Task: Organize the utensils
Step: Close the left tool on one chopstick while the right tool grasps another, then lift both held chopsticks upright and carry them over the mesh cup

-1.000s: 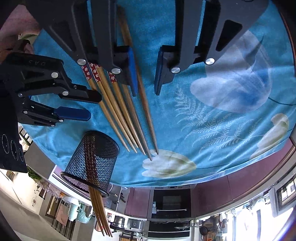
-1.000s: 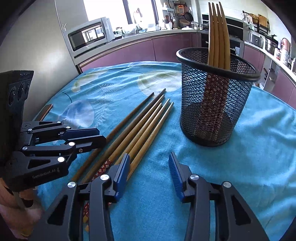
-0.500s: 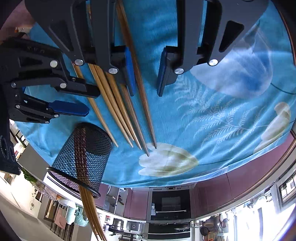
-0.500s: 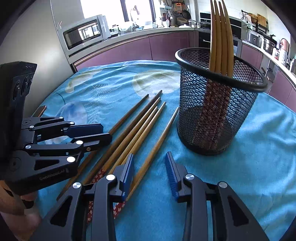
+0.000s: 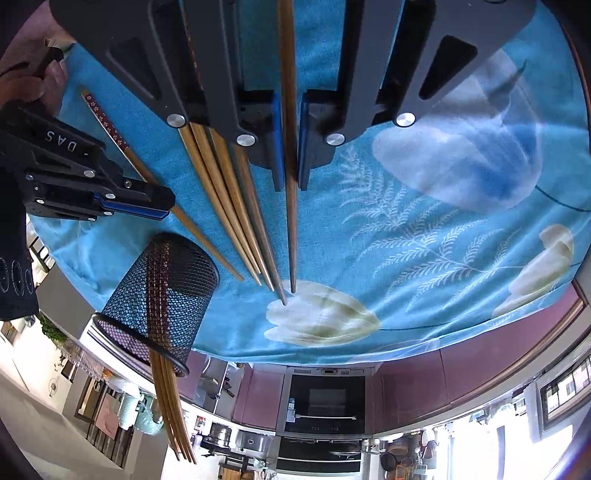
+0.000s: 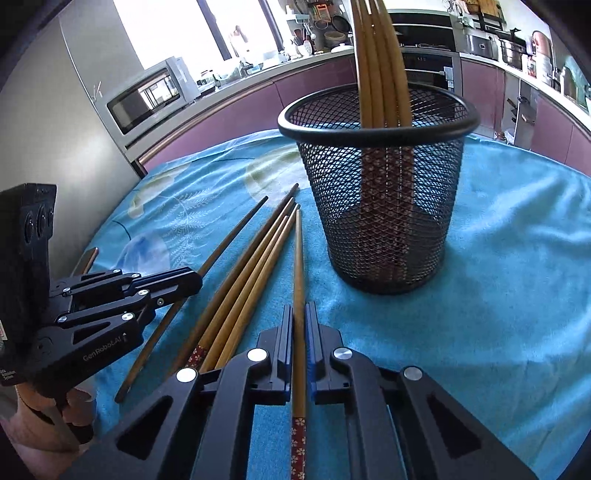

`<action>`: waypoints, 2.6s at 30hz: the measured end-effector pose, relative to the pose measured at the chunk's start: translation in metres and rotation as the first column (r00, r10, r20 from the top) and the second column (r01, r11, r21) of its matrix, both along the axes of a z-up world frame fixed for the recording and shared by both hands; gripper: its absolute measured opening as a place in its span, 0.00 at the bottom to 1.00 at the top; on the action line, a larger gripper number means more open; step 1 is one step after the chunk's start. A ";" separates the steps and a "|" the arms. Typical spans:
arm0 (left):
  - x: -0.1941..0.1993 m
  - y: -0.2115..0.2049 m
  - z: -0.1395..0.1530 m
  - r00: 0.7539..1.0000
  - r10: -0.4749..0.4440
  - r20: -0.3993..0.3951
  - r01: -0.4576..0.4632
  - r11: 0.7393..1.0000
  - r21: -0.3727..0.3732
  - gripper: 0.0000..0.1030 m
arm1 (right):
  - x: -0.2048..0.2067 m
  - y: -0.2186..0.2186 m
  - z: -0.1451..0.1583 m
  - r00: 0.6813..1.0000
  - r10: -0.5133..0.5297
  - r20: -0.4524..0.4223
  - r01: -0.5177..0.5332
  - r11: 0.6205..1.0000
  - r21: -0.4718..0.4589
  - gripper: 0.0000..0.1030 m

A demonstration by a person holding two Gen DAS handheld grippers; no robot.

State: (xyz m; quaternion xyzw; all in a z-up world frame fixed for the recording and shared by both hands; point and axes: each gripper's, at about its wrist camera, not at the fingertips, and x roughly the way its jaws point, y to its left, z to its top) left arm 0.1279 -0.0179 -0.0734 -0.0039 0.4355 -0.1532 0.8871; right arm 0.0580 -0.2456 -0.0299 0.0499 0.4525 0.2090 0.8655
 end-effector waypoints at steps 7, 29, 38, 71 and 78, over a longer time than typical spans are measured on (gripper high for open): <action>-0.021 -0.005 0.004 0.996 -0.087 -0.008 0.087 0.996 -0.037 0.08 | -0.008 0.008 0.008 0.996 0.086 0.010 -0.086 0.996 0.027 0.05; -0.003 -0.006 -0.005 0.994 -0.102 -0.048 0.099 0.993 -0.060 0.08 | -0.008 0.018 0.005 0.989 0.144 0.017 -0.144 0.989 -0.038 0.06; -0.016 0.006 0.029 0.994 -0.107 0.021 0.109 0.986 -0.130 0.07 | -0.023 -0.002 0.041 0.983 0.134 0.124 -0.136 0.991 0.014 0.06; -0.007 -0.006 0.152 0.952 -0.141 0.273 0.224 0.926 -0.303 0.07 | -0.005 -0.063 0.141 0.928 0.015 0.372 -0.062 0.991 0.116 0.06; 0.004 -0.016 0.175 0.939 -0.143 0.313 0.241 0.923 -0.300 0.07 | 0.002 -0.070 0.163 0.907 -0.002 0.421 -0.052 0.992 0.116 0.06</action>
